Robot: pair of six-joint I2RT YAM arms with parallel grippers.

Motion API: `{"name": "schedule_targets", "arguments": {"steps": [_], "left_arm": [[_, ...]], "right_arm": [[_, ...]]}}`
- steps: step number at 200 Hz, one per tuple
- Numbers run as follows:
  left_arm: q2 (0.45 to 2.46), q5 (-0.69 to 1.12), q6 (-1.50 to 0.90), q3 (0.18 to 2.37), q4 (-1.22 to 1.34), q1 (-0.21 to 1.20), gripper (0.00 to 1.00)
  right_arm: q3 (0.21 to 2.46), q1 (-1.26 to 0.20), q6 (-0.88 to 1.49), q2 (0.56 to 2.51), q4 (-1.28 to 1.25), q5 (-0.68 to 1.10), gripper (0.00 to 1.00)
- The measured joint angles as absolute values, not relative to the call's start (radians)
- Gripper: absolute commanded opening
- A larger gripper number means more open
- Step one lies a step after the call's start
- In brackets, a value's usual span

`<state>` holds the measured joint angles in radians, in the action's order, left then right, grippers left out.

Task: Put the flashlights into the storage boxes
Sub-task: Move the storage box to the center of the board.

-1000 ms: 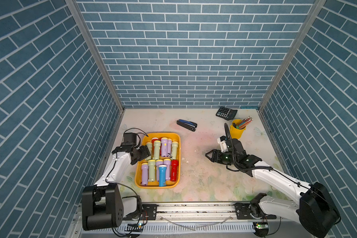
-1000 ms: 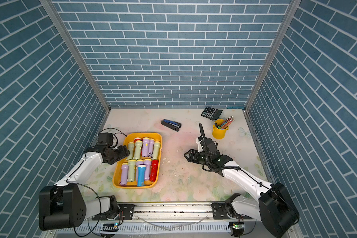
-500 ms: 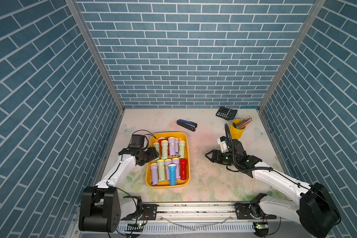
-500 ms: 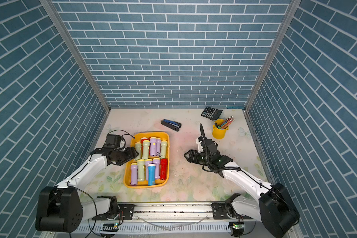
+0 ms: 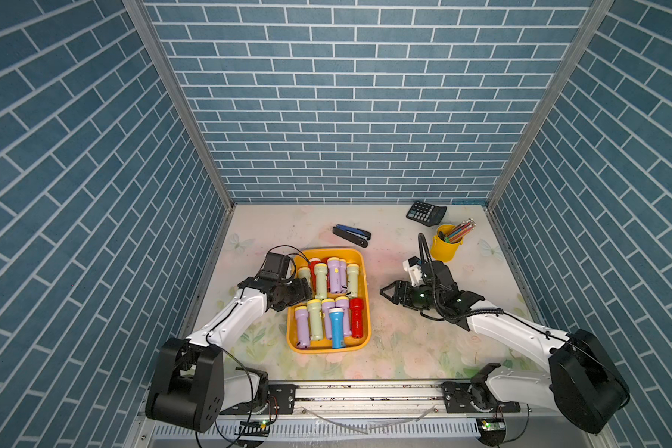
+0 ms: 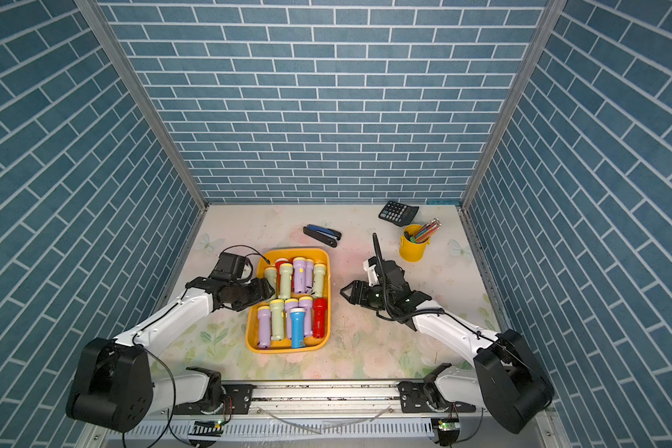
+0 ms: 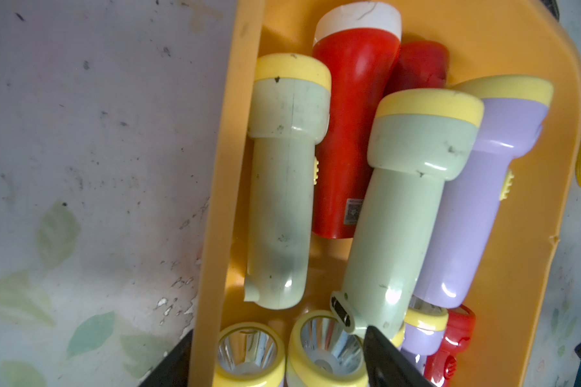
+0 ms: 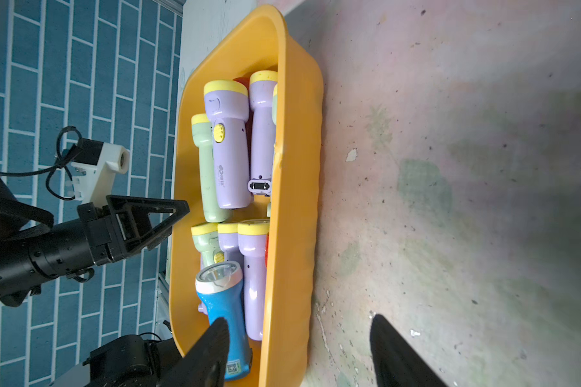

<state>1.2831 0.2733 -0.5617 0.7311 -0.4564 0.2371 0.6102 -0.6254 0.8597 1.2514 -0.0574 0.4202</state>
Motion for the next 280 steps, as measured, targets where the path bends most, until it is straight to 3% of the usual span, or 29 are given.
{"name": "schedule_targets", "arguments": {"steps": [90, 186, 234, 280], "left_arm": [[1.335, 0.222, -0.547, 0.802, -0.462, 0.262, 0.81], [1.385, 0.219, -0.548, 0.811, -0.403, 0.267, 0.77], [1.39, 0.204, -0.57, 0.812, -0.376, 0.362, 0.77], [1.471, 0.183, -0.607, 0.865, -0.336, 0.484, 0.77]], "right_arm": [[0.61, -0.621, 0.86, 1.307, -0.094, 0.435, 0.67], [0.611, -0.619, 0.867, 1.343, -0.139, 0.458, 0.68], [0.608, -0.573, 0.867, 1.331, -0.141, 0.465, 0.68], [0.593, -0.496, 0.852, 1.195, -0.039, 0.454, 0.68]]}}
